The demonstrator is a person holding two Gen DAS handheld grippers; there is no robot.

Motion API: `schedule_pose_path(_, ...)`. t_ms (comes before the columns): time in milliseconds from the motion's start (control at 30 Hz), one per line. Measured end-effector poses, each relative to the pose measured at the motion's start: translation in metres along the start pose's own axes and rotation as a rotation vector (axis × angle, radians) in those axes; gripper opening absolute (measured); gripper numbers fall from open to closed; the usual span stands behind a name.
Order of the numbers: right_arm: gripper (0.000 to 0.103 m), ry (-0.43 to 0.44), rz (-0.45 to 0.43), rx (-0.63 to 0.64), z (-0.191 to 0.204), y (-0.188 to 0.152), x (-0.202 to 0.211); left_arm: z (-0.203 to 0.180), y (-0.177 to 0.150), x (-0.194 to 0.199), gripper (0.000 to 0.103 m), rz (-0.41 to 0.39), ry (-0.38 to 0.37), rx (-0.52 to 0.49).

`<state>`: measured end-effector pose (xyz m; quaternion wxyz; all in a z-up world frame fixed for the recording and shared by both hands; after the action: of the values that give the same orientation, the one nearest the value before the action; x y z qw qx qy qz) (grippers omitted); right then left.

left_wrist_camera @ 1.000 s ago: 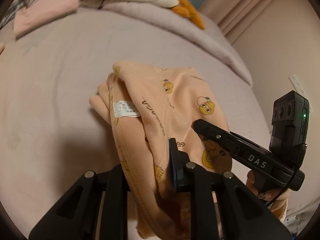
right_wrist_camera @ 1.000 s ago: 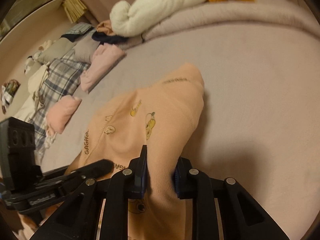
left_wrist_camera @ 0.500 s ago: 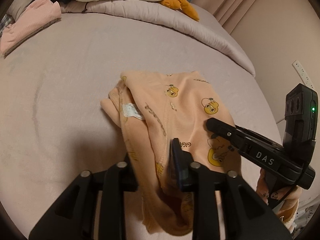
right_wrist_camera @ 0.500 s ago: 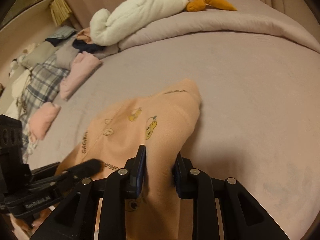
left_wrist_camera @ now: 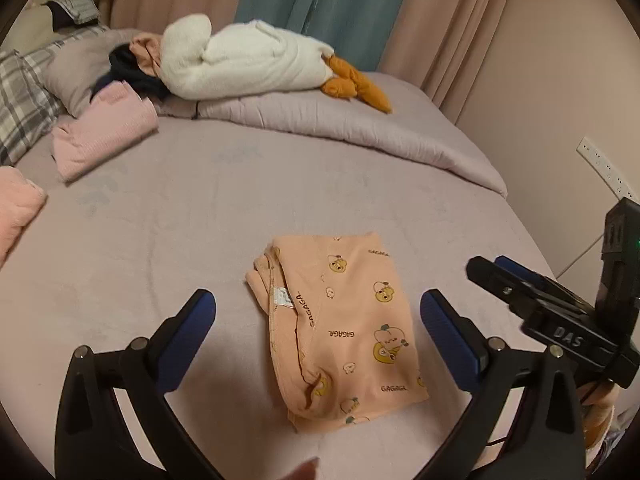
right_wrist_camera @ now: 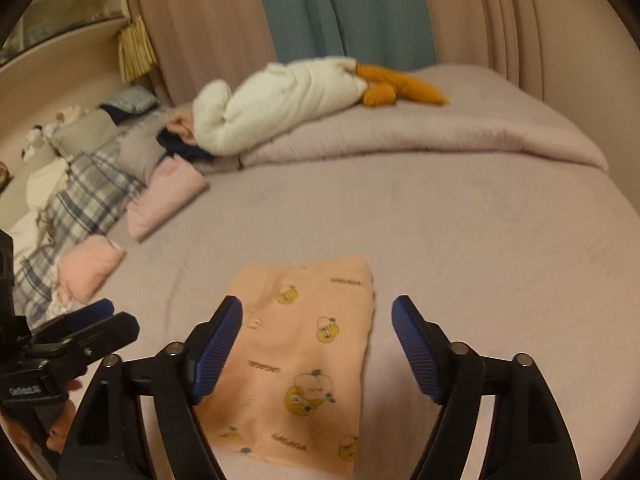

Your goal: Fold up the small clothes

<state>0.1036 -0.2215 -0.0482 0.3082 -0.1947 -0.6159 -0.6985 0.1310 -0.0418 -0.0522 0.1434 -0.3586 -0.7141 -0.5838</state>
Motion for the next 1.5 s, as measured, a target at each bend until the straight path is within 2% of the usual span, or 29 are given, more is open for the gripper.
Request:
schedule_pose_path(233, 0.079, -0.006, -0.05, 0.02, 0.009, -0.001, 0.028, -0.008, -0.016, 0.015, 0.103, 0.008, 0.049, -0.034)
schedule_pose_path(633, 0.079, -0.042, -0.036, 0.065, 0.014, -0.014, 0.031, -0.011, -0.039, 0.016, 0.103, 0.034, 0.071, -0.026)
schedule_pose_path(1500, 0.079, -0.066, -0.021, 0.052, 0.011, -0.028, 0.035, -0.017, -0.046, 0.023, 0.102, 0.005, 0.08, -0.04)
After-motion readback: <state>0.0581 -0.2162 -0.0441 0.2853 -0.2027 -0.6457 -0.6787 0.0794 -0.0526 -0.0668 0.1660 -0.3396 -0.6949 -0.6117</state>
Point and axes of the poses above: each gripper's, at about its wrist camera, not at the fingertips, and x roughly against the way its jaws point, z to its left, y to its top, the point moved 6 cm from there along -x, roughly the way its jaws point, and after that the axes turned 2 degrees about -z, right-handed, at the moved point
